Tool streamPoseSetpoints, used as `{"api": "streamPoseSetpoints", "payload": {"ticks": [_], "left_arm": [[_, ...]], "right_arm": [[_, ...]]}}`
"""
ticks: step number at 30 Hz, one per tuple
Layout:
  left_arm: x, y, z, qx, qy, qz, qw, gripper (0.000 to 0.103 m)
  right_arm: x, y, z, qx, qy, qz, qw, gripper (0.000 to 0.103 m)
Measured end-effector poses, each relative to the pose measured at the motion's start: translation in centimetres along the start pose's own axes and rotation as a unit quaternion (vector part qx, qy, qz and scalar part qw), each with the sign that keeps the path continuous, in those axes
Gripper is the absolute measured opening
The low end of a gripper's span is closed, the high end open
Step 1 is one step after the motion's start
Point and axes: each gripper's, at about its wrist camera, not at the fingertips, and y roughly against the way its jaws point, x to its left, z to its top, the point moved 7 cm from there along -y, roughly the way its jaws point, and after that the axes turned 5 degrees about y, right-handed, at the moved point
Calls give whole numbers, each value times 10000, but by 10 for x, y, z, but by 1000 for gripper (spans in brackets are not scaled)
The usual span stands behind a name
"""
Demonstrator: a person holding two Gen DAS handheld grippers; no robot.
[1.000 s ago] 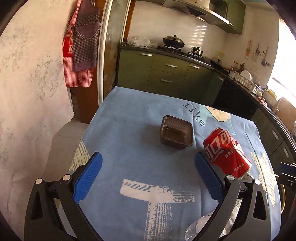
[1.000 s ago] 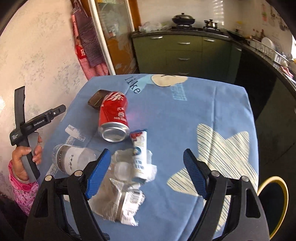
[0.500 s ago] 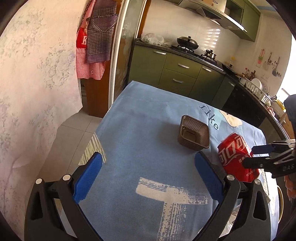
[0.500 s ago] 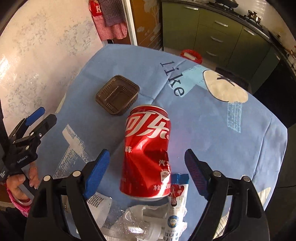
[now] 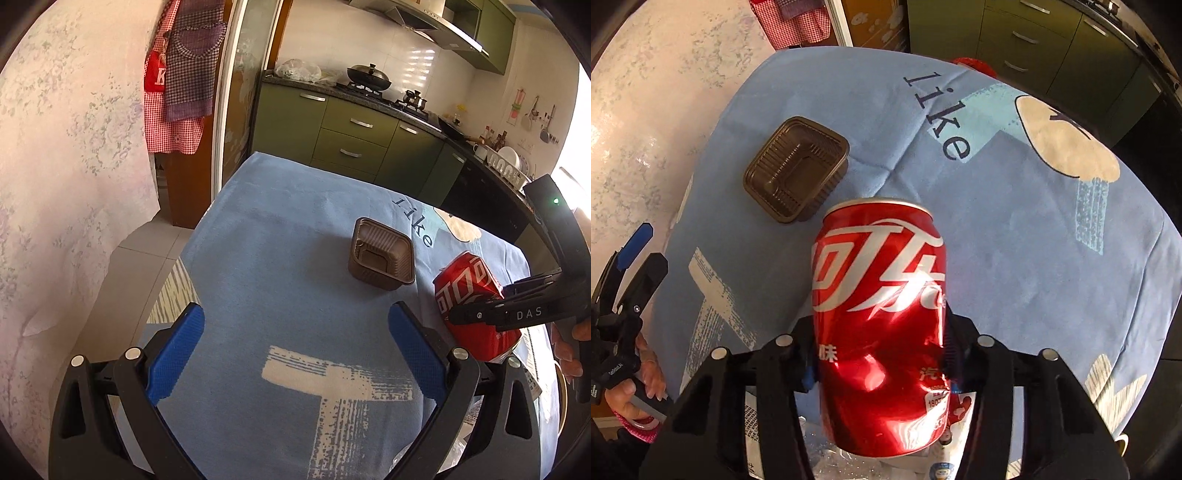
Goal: Collect trash
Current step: 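Carry the cola can over the bin and open the right tool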
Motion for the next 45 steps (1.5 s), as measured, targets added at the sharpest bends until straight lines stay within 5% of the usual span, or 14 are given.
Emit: {"api": "streamPoseSetpoints", "payload": {"ticks": [11,16,19,26,34,38,45], "left_arm": [[-1,0,0,-14,-49,3,10000,98],[-2,2,0,-31,-70,-39,10000,98],[-5,3,-2,-44,-105,-70,9999,98],[-14,6,-1,-120,-235,-174,9995,98],[-28,7,-1,-246,-529,-259,9980,98],[-35,7,-3,-273,-689,-290,9968,98],[-46,9,-5,-313,-862,-396,9950,98]], "right_arm": [[9,55,-12,-668,105,311,9972,49],[-18,104,-52,-1136,-219,341,9927,49],[-67,139,-104,-1490,-766,110,9858,49],[-203,175,-261,-1742,-2691,-942,9425,49],[-302,129,-401,-1147,-4264,-1504,8846,52],[-312,126,-423,-1327,-4594,-1582,8639,62],[-271,136,-417,-1853,-4372,-1395,8690,68]]}}
